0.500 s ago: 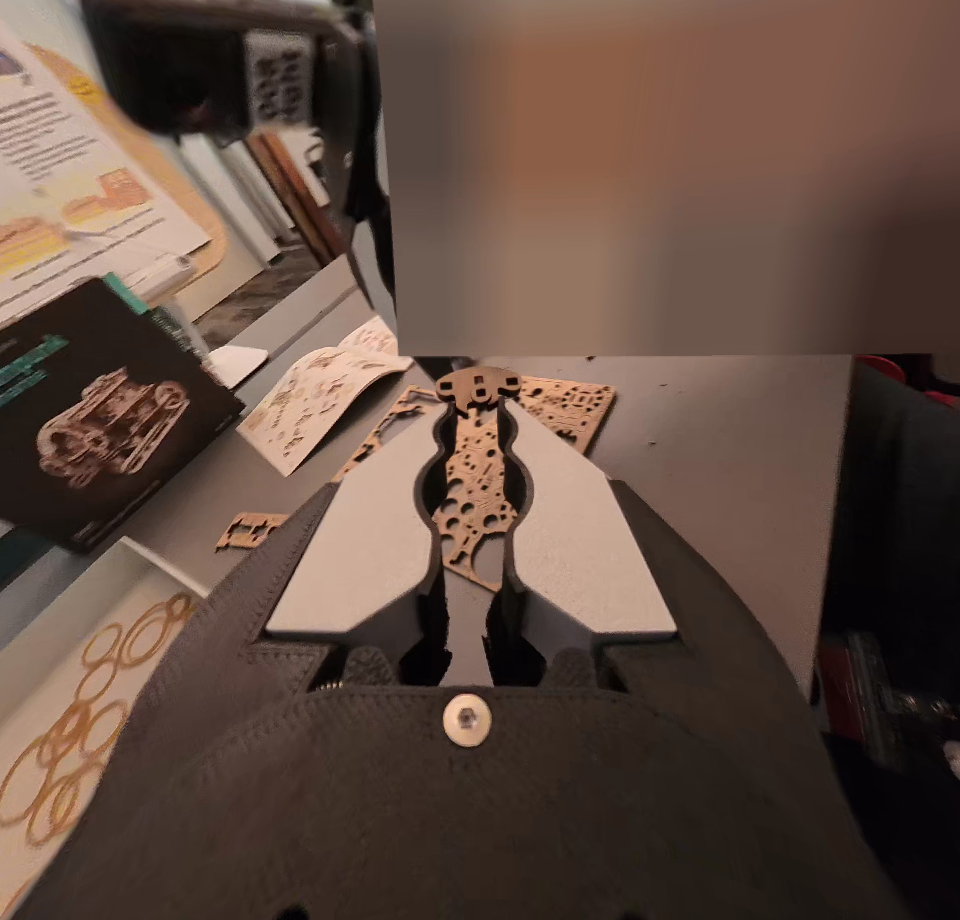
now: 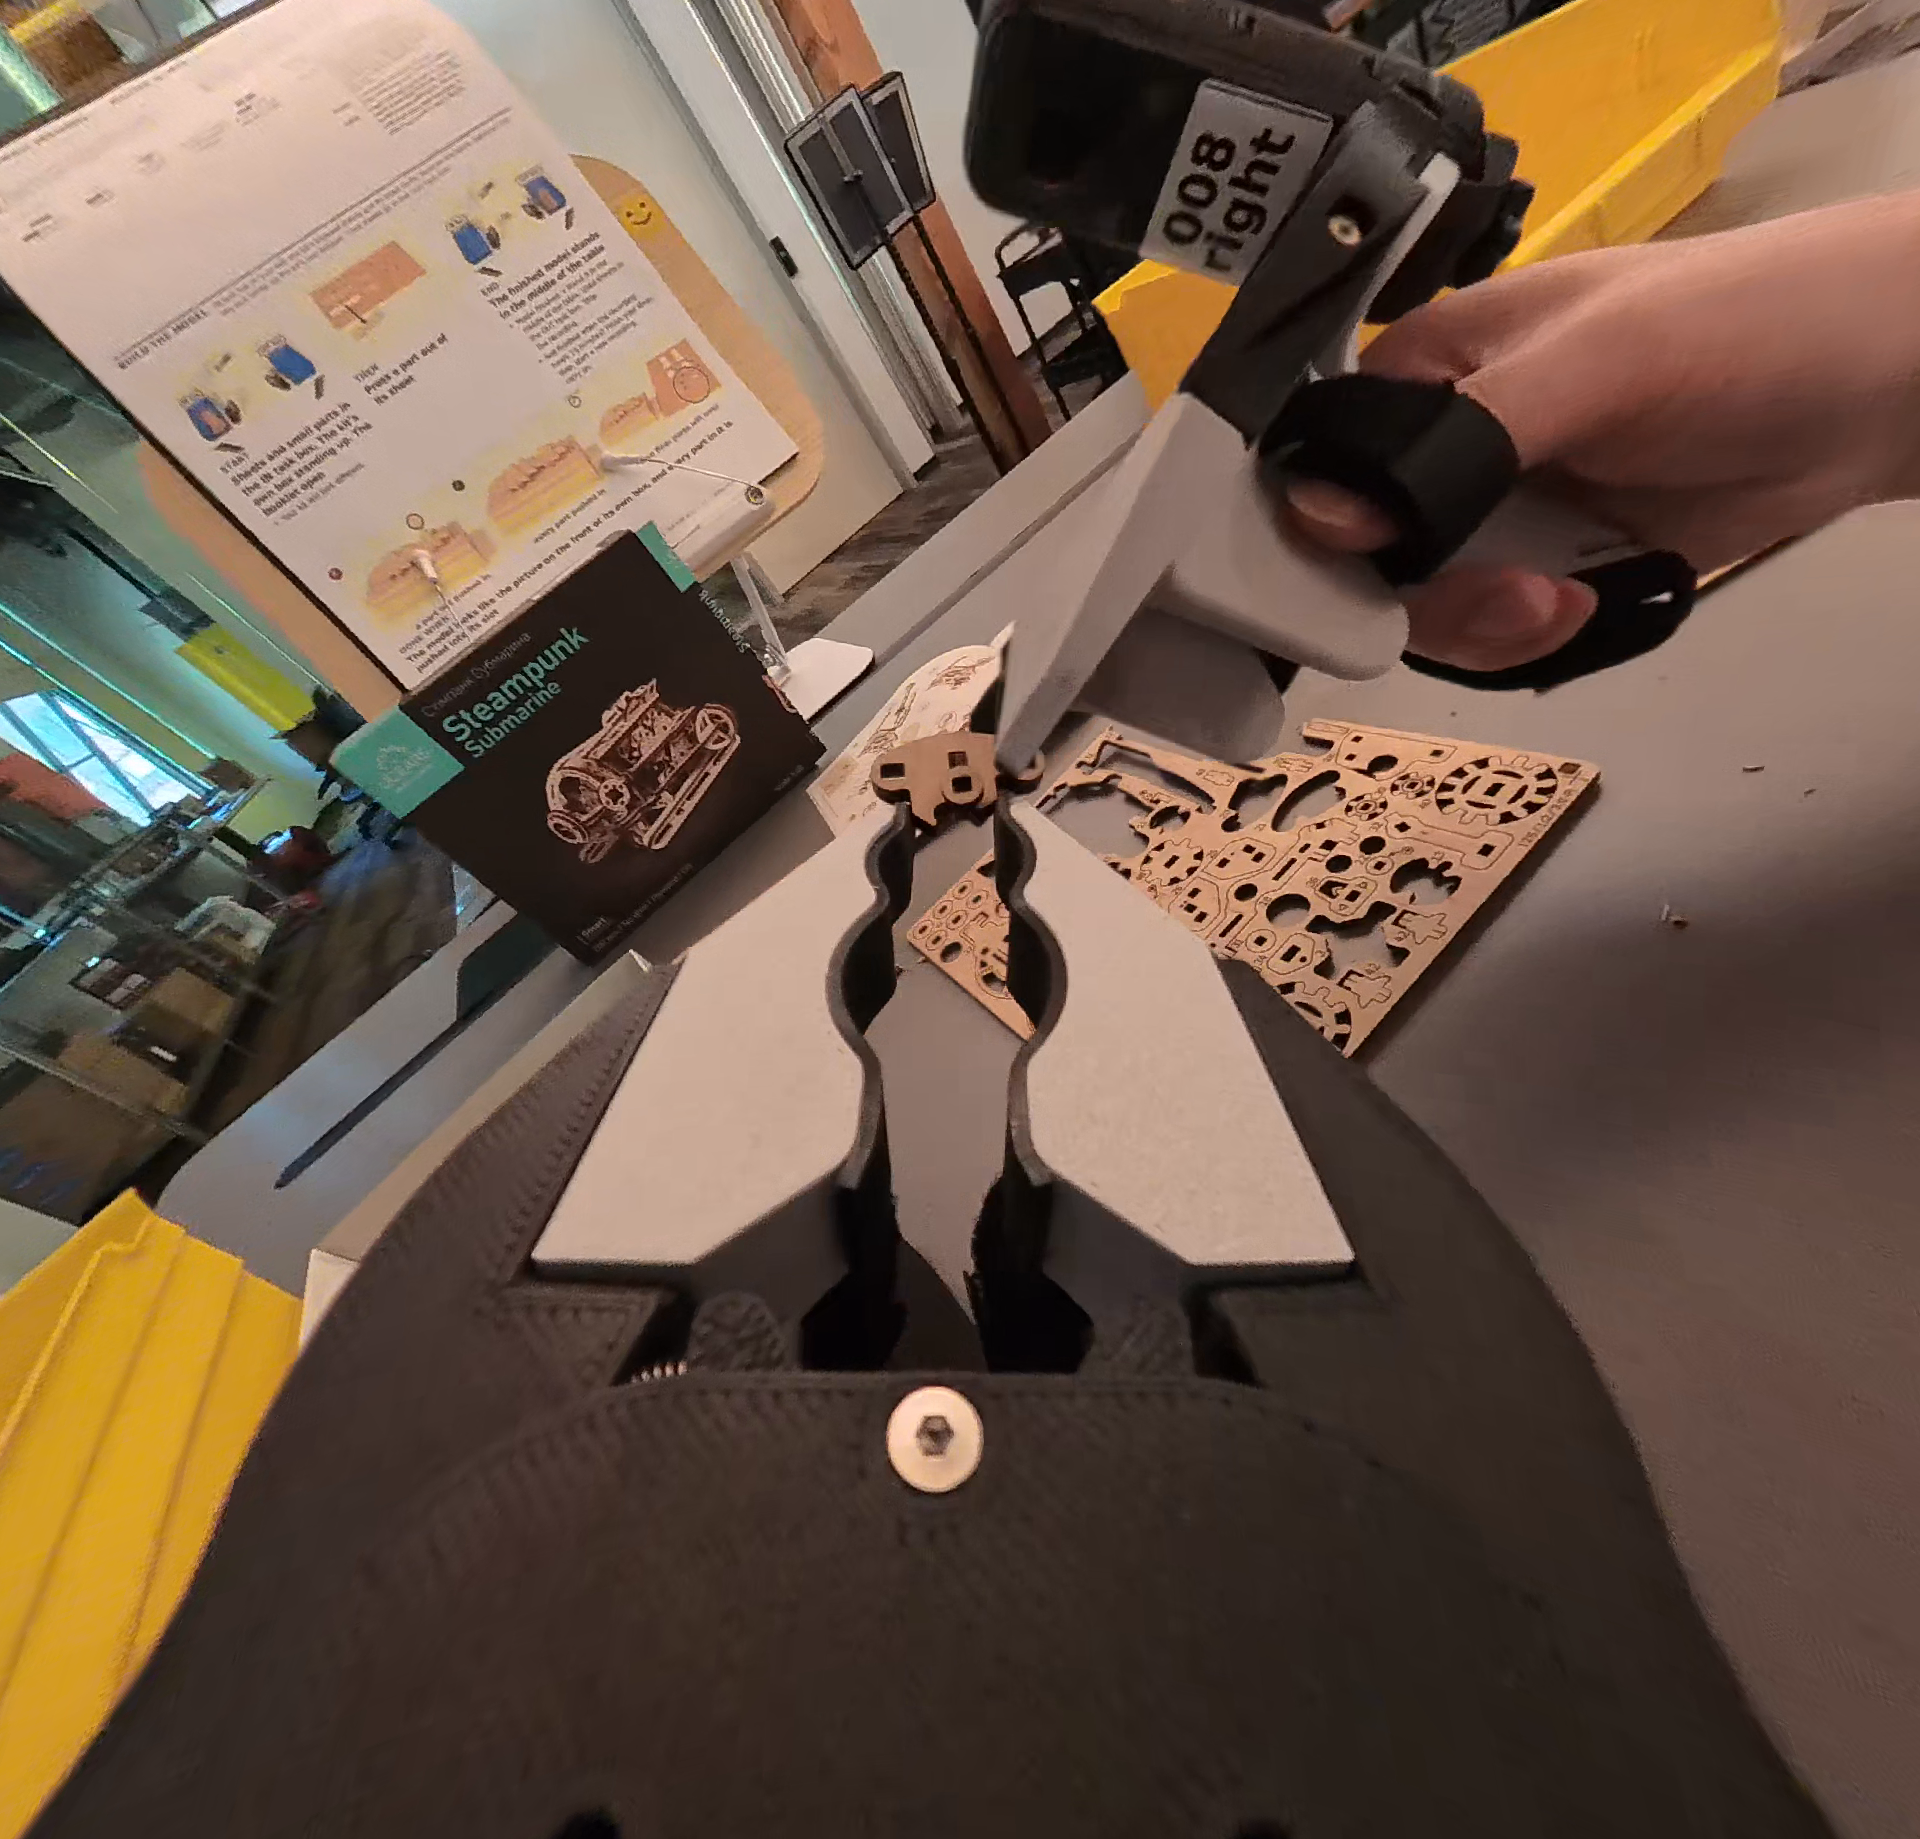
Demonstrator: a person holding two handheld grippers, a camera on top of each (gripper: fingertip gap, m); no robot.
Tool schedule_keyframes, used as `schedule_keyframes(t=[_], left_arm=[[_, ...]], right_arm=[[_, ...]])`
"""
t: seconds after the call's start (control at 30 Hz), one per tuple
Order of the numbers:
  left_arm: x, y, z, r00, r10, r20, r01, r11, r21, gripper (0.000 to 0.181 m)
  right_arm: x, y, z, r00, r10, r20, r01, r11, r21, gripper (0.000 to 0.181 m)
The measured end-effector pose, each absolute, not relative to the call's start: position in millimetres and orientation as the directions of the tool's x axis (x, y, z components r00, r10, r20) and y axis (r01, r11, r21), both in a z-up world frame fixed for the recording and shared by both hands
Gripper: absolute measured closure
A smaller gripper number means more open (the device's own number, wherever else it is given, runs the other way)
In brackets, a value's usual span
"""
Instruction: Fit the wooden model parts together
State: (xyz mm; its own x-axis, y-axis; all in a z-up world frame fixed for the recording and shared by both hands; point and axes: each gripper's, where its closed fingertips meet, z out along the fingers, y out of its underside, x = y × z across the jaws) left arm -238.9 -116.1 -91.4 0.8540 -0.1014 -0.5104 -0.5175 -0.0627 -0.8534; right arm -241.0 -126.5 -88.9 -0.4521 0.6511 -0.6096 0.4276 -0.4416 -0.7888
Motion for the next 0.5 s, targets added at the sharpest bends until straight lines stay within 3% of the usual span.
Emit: schedule_keyframes(t=[0.13,0.33,0.4,0.5], left_arm=[[-241,-114,-90,0.854,-0.071,-0.515,-0.519,-0.069,-0.852,0.168],[-240,-113,-90,0.854,-0.06,-0.516,-0.519,-0.058,-0.853,0.168],[-238,-112,-90,0.853,-0.061,-0.518,-0.521,-0.057,-0.852,0.168],[-236,-111,-89,0.854,-0.06,-0.517,-0.52,-0.053,-0.852,0.168]], right_arm=[[-242,-123,-90,-0.445,0.624,-0.643,0.427,-0.483,-0.764,0.162],[-237,-106,-72,-0.449,0.768,-0.457,0.25,-0.383,-0.889,0.168],[-235,-103,-66,-0.437,0.808,-0.396,0.204,-0.34,-0.918,0.181],[-236,-108,-71,-0.435,0.797,-0.419,0.246,-0.343,-0.907,0.181]])
